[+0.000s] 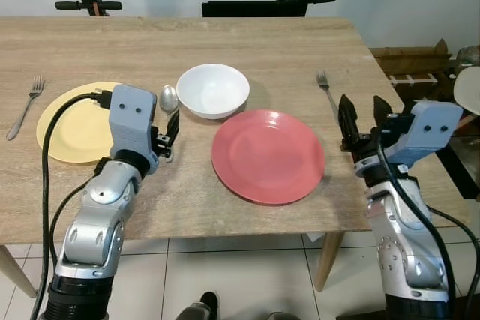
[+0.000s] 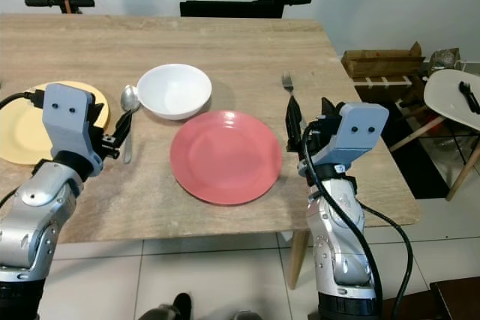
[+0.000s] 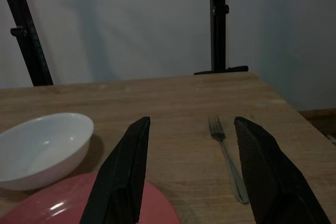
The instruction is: Setting the table
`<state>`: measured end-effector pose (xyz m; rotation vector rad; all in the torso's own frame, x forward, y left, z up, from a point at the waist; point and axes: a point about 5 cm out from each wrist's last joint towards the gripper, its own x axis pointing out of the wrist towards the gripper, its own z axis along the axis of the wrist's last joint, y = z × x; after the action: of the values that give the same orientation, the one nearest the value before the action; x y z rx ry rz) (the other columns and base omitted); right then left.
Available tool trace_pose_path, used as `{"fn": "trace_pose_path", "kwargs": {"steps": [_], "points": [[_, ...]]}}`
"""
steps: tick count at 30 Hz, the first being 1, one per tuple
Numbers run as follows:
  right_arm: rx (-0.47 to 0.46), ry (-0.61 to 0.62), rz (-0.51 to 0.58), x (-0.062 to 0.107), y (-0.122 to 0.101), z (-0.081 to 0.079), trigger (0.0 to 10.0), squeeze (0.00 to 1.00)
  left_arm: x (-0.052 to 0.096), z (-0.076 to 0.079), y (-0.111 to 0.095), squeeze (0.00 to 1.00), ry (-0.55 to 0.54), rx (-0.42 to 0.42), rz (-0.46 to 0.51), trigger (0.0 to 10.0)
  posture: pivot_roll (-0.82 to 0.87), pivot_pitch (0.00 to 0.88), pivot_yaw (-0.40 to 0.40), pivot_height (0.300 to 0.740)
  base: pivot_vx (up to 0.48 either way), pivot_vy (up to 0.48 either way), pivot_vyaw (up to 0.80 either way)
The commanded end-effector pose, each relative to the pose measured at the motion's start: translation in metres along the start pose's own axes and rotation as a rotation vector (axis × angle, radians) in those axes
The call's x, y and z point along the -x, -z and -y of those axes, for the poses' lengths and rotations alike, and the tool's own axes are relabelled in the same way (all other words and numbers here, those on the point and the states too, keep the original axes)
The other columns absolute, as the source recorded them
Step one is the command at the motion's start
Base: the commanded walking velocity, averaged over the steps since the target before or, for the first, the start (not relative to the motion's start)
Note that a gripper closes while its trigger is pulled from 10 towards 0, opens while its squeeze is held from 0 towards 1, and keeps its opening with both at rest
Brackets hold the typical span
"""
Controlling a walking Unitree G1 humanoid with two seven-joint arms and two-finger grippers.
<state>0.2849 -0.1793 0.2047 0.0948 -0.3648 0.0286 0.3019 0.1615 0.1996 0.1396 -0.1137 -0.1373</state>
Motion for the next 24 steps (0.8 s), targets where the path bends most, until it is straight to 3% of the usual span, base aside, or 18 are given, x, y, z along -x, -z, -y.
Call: {"fn": "trace_pose_path", "kwargs": {"steps": [1, 24], "points": [[0.007, 0.017, -0.012, 0.0019, 0.0034, 0.0045, 10.0, 0.00, 0.0006, -0.0002, 0.0033, 0.00, 0.001, 0.006, -0.008, 10.0, -0.09, 0.052, 0.025, 0.740, 0.000, 0.000, 0.00], [0.026, 0.027, -0.021, 0.0019, 0.0066, 0.0070, 10.0, 0.00, -0.0037, 0.0005, 0.0052, 0.00, 0.012, 0.003, -0.001, 10.0, -0.09, 0.032, 0.036, 0.740, 0.000, 0.000, 0.00]]}}
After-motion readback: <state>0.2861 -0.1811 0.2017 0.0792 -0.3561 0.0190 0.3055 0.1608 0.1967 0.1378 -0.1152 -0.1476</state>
